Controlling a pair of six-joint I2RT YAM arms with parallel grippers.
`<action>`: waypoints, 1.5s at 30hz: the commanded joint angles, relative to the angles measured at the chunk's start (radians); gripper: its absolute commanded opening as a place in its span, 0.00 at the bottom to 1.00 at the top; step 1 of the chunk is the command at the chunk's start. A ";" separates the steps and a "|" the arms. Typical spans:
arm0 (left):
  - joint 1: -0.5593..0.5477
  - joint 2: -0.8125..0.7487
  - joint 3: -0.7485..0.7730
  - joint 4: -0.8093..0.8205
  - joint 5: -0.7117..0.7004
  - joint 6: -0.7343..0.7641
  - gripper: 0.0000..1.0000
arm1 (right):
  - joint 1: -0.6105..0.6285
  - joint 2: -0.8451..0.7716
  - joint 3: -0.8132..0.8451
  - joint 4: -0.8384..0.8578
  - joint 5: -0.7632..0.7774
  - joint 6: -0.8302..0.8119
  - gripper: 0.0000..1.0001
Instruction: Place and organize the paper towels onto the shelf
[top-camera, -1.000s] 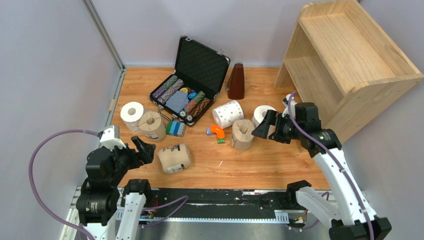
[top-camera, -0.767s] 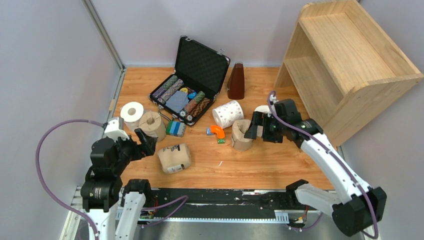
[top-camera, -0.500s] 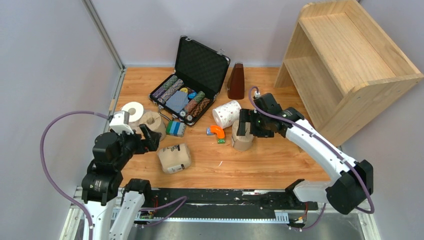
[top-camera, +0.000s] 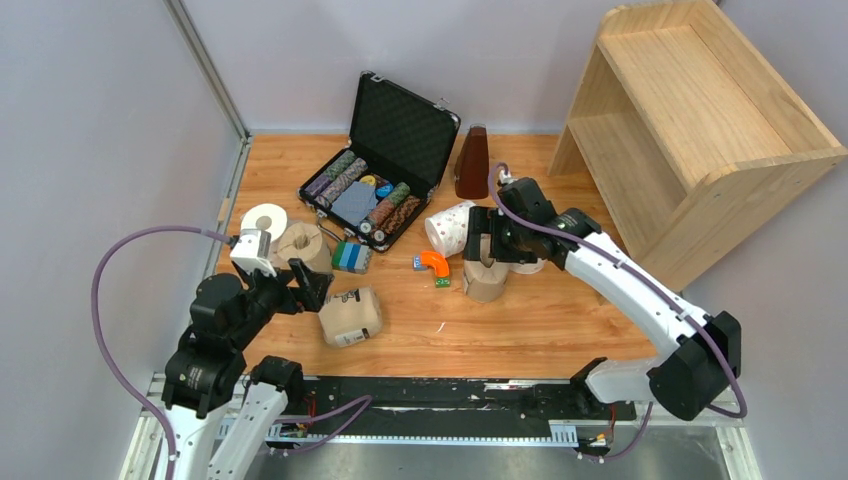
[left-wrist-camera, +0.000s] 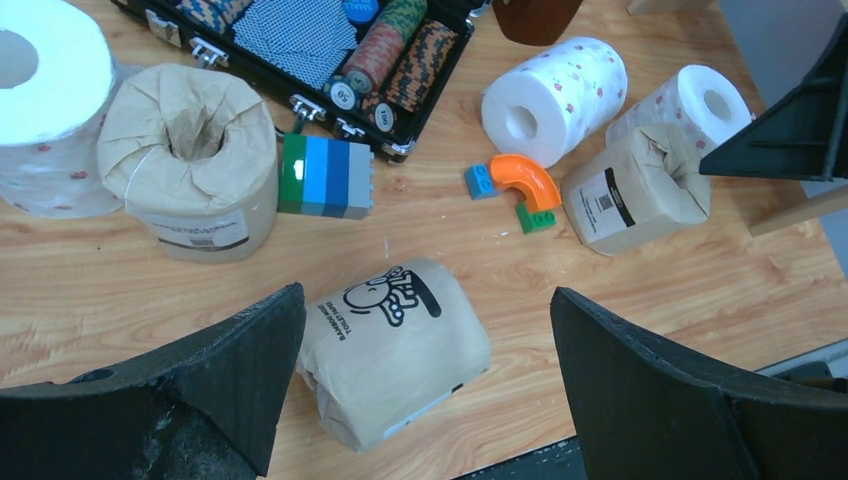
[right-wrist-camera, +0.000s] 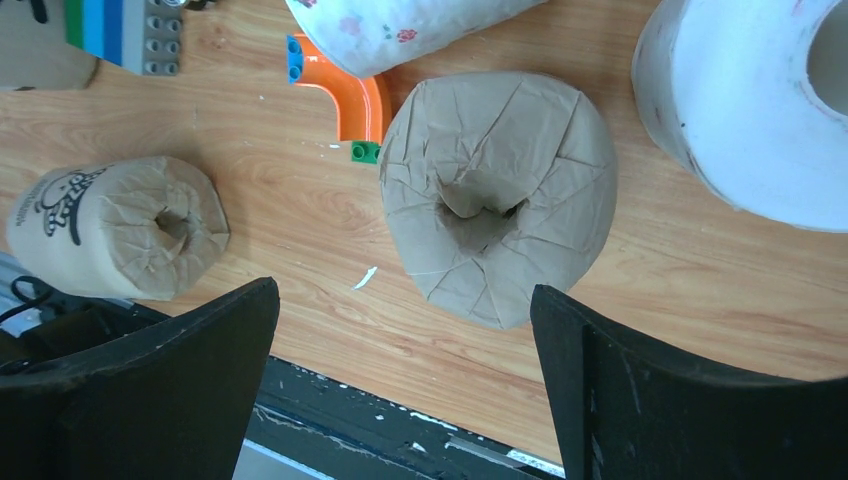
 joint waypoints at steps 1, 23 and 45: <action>-0.019 -0.017 -0.016 0.056 -0.015 0.004 1.00 | 0.037 0.070 0.082 -0.060 0.082 -0.007 1.00; -0.021 0.087 -0.048 0.118 -0.118 -0.063 1.00 | 0.082 0.067 0.190 -0.050 0.247 -0.098 1.00; -0.021 0.078 -0.087 0.161 -0.066 -0.169 1.00 | 0.061 0.190 0.162 -0.082 0.083 -0.095 0.67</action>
